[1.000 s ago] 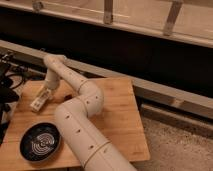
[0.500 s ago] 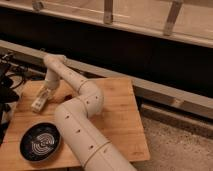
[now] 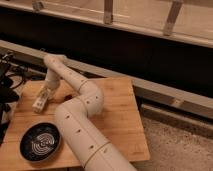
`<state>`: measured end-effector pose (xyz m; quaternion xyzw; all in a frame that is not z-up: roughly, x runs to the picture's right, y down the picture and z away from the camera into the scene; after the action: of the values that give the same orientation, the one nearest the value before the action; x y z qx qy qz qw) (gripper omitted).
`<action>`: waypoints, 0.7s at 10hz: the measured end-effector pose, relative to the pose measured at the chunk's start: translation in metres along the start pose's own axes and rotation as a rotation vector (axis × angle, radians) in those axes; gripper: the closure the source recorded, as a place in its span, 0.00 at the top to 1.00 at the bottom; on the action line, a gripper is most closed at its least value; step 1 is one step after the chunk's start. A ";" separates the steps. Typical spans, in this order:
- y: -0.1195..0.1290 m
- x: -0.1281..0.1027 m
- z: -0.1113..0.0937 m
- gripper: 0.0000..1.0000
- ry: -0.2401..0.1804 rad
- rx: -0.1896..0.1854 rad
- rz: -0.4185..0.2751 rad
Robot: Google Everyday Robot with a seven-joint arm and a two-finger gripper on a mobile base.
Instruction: Place the bottle in the ceramic bowl
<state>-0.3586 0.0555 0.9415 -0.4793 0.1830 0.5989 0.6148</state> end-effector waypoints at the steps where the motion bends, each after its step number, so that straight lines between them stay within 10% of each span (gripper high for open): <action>1: 0.000 0.000 0.000 0.60 0.000 0.000 0.000; 3: -0.001 0.000 0.001 0.78 0.000 0.000 0.001; 7: -0.004 0.000 0.001 0.80 -0.002 0.022 -0.002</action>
<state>-0.3550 0.0567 0.9433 -0.4722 0.1883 0.5967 0.6209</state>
